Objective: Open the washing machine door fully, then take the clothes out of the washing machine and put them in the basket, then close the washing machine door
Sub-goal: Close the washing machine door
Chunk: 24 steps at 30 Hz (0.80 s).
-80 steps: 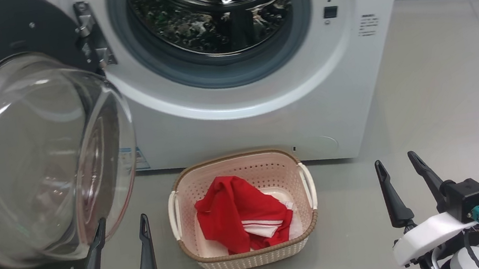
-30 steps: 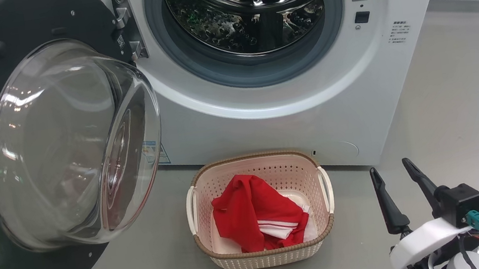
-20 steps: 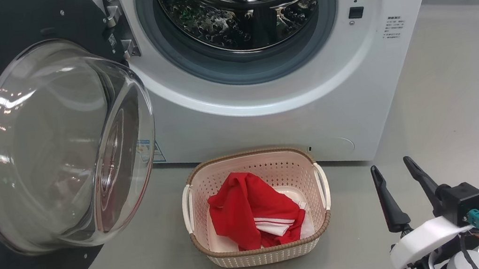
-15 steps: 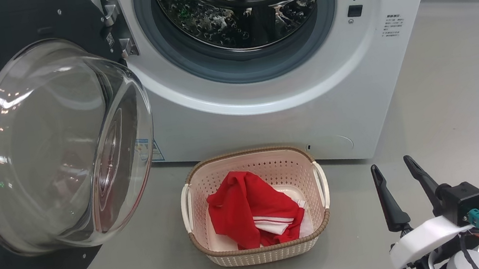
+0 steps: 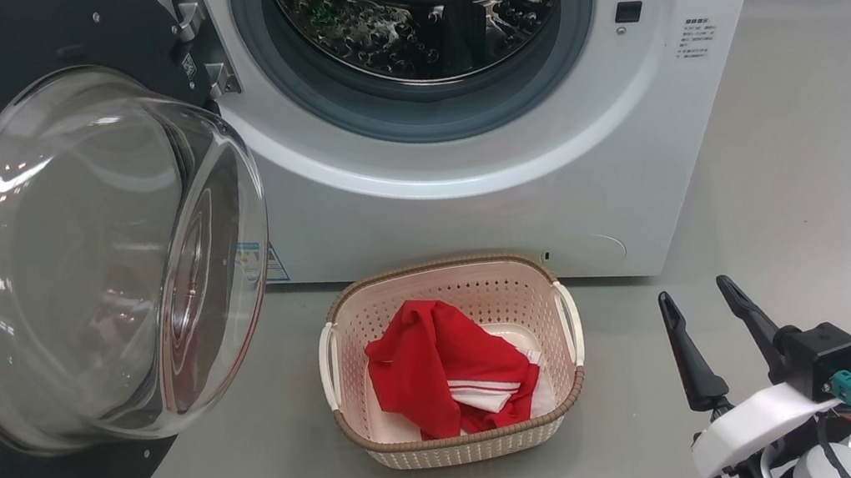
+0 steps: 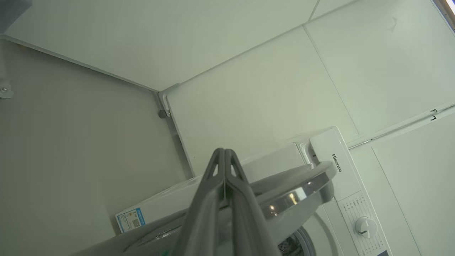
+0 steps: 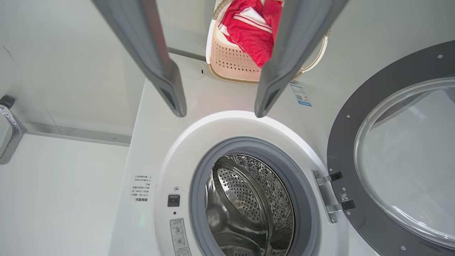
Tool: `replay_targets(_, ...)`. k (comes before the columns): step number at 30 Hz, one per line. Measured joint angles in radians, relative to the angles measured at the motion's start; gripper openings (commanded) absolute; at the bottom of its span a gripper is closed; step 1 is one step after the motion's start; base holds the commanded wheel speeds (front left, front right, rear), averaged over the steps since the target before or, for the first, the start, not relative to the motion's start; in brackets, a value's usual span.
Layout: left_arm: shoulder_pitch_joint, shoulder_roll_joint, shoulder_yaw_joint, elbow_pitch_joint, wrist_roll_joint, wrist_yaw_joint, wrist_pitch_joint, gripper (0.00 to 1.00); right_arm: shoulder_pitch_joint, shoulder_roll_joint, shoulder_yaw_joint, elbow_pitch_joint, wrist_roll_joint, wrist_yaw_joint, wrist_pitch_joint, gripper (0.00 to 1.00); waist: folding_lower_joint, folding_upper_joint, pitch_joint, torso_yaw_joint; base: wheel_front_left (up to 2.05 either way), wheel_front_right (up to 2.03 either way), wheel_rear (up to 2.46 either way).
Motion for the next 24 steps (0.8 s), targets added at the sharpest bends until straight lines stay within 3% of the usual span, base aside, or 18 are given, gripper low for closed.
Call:
replay_targets(8,0.051,-0.002,-0.013,0.048,-0.042,-0.004,0.078,0.00,0.000,0.000,-0.001,0.002,0.000,0.000,0.000,1.00,0.0000,0.0000,0.001,0.001,0.00,0.00,0.00)
replay_targets(24,0.070,0.005,-0.039,0.067,-0.143,-0.092,0.208,0.00,-0.002,0.000,-0.001,0.005,-0.001,0.001,0.000,1.00,0.0000,0.0000,0.009,0.005,0.00,0.00,0.00)
